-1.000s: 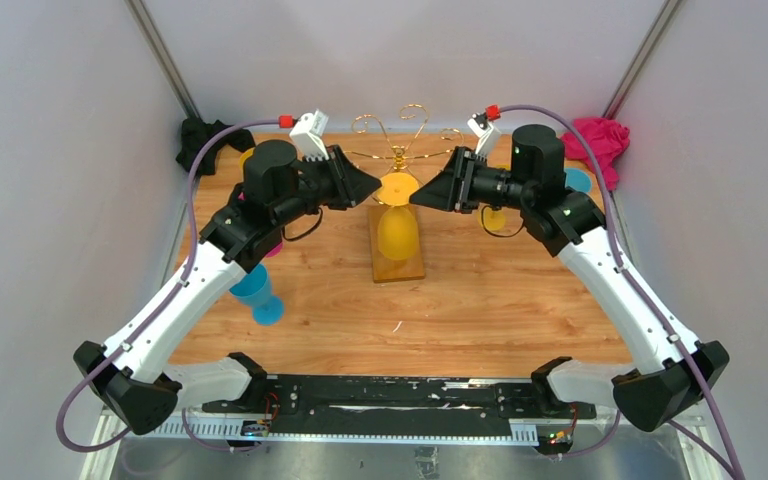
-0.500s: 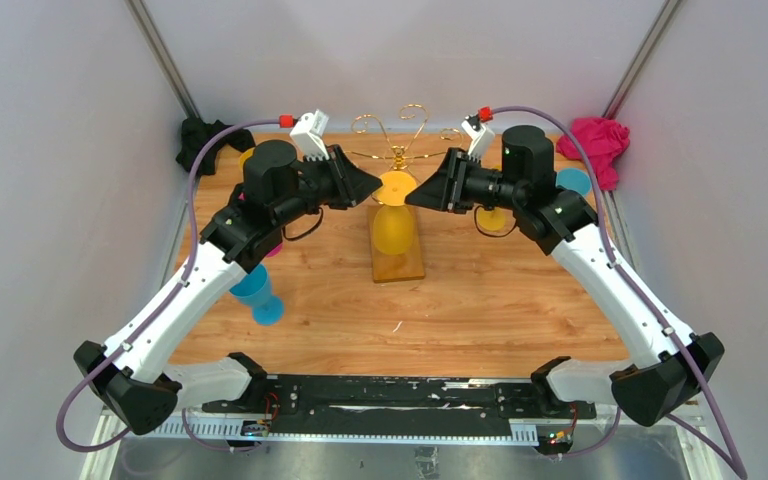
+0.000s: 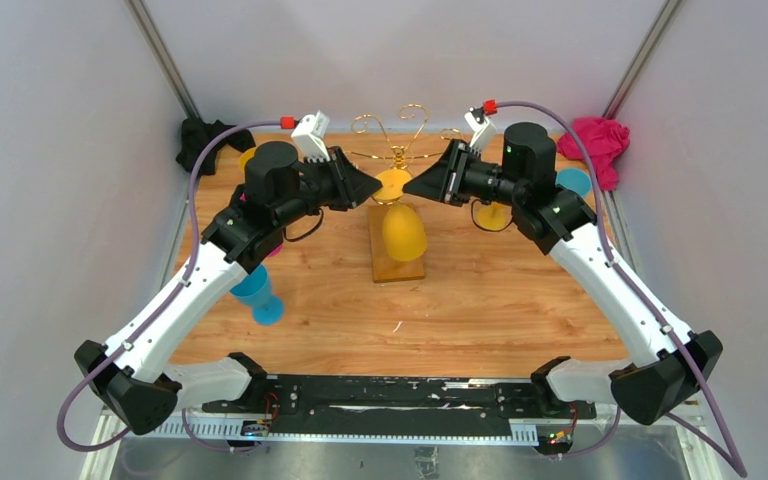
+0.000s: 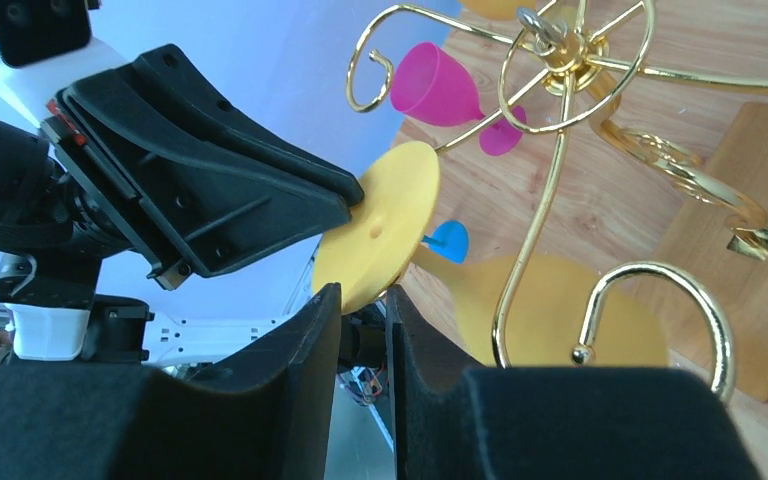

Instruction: Take the wine glass off the wine glass rack

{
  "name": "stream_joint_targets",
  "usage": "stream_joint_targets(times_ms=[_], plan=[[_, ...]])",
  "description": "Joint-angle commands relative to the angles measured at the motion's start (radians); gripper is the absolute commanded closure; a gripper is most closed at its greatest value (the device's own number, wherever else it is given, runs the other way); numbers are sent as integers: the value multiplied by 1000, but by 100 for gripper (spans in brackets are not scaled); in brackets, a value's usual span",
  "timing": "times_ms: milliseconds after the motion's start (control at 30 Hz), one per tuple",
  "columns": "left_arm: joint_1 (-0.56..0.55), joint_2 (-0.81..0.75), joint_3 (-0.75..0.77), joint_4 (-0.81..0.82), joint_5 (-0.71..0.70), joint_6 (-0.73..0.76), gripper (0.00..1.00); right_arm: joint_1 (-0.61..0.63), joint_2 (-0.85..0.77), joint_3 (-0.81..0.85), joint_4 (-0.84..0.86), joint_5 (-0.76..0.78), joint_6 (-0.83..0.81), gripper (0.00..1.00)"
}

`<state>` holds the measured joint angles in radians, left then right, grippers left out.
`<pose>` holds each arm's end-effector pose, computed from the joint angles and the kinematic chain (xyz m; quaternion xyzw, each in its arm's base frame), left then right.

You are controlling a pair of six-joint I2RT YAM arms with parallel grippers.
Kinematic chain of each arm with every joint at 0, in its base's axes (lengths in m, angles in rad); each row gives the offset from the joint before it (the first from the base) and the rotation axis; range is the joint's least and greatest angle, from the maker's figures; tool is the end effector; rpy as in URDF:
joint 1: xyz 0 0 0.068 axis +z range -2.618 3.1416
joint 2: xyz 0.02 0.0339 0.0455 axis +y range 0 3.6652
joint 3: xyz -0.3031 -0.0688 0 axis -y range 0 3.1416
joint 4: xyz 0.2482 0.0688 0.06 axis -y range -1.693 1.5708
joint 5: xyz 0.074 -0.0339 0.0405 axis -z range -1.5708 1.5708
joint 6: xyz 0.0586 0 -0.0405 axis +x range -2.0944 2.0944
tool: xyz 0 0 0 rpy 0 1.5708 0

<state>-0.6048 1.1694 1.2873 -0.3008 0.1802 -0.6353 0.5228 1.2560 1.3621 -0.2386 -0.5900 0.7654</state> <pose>0.2165 -0.1624 0.4573 0.0459 0.7664 -0.4264 0.4782 0.2334 0.1722 0.4714 -0.1030 0.7378 0.5534 0.3727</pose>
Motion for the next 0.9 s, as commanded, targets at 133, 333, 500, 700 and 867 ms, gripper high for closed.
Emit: stream_joint_targets(times_ms=[133,333,500,700,867], plan=[[-8,-14,-29,1,20,18,82,14,9,-9,75,11,73,73],[-7,-13,-37,9,22,16,82,13,16,-40,74,28,101,72],[-8,-13,-39,12,27,16,83,14,7,-57,73,36,126,70],[-8,-12,-43,15,30,15,83,14,10,-65,86,45,151,65],[-7,-11,-44,17,30,16,83,14,24,-64,104,44,183,80]])
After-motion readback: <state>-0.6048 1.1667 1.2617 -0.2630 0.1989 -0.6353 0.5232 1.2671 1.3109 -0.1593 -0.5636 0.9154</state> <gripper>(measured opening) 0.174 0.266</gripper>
